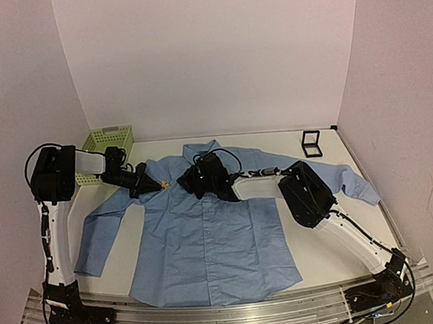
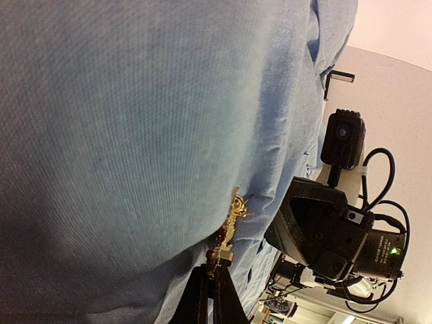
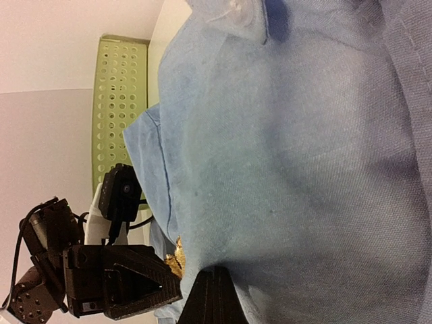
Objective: Pin the brooch onto the clothing
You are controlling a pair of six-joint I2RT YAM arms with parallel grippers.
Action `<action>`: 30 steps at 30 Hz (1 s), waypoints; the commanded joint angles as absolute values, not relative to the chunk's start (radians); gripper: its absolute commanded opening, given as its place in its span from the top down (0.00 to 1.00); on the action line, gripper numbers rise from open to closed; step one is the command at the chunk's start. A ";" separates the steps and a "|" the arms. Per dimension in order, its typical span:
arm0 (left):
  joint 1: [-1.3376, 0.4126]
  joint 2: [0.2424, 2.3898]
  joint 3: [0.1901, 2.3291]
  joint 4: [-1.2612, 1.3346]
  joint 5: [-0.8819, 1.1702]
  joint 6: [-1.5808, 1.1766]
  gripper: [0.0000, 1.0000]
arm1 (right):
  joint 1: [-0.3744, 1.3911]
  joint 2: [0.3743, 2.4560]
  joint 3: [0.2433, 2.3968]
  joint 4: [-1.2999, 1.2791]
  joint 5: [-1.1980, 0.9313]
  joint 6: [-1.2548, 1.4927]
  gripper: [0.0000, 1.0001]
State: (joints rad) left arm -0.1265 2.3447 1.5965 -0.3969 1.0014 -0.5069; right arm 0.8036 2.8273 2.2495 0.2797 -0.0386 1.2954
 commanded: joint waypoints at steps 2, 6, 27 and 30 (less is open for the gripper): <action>-0.118 2.335 1.599 -0.391 1.073 -0.493 1.00 | 0.800 2.846 2.246 0.152 -0.027 1.306 1.00; -0.114 2.337 1.608 -0.407 1.057 -0.461 1.00 | 0.801 2.844 2.246 0.150 -0.029 1.297 1.00; -0.107 2.334 1.581 -0.387 1.052 -0.451 1.00 | 0.797 2.838 2.243 0.143 -0.036 1.273 1.00; -0.116 2.337 1.581 -0.335 1.075 -0.495 1.00 | 0.797 2.844 2.247 0.140 -0.039 1.276 1.00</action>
State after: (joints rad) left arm -0.1104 2.3447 1.5940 -0.3901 1.0282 -0.4666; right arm 0.8009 2.8273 2.2581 0.2592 -0.0387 1.2865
